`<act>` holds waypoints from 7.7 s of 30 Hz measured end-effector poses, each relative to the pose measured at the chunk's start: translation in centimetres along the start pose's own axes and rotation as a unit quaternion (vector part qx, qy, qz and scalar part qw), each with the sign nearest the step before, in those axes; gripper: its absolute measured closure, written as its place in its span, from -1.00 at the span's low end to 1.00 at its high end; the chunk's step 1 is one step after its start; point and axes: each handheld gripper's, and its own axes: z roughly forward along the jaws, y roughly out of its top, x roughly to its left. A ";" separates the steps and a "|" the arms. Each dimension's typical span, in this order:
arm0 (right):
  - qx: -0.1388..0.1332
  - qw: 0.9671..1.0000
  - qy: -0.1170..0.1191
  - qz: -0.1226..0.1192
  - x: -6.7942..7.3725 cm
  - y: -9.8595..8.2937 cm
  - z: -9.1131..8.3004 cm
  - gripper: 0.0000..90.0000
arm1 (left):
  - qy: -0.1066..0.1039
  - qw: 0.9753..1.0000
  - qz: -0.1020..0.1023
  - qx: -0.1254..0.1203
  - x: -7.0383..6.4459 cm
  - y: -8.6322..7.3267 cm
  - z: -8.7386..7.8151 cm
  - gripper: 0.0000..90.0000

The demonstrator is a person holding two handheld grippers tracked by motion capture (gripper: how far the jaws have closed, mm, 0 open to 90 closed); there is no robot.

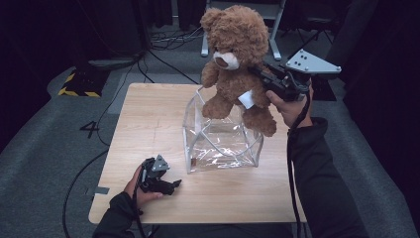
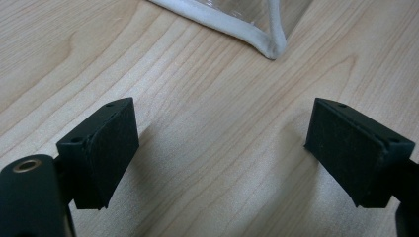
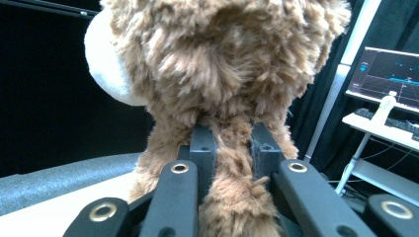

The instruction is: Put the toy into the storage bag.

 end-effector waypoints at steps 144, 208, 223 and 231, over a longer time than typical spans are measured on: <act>0.252 0.966 0.062 0.001 -0.3 -10.7 2.0 0.02 | 0.000 1.000 -0.001 -0.001 0.0 0.0 0.0 -0.71; 0.248 0.968 0.017 -0.030 -0.9 -9.6 -1.8 -0.41 | 0.000 1.000 -0.001 -0.001 0.0 0.0 0.0 -0.71; 0.252 0.967 0.005 -0.039 -1.6 -9.8 -3.4 -0.41 | 0.000 1.000 -0.001 -0.001 0.0 0.0 0.0 -0.71; 0.256 0.966 -0.001 -0.042 -1.8 -10.2 -4.2 -0.41 | 0.000 1.000 -0.001 -0.001 0.0 0.0 0.0 -0.71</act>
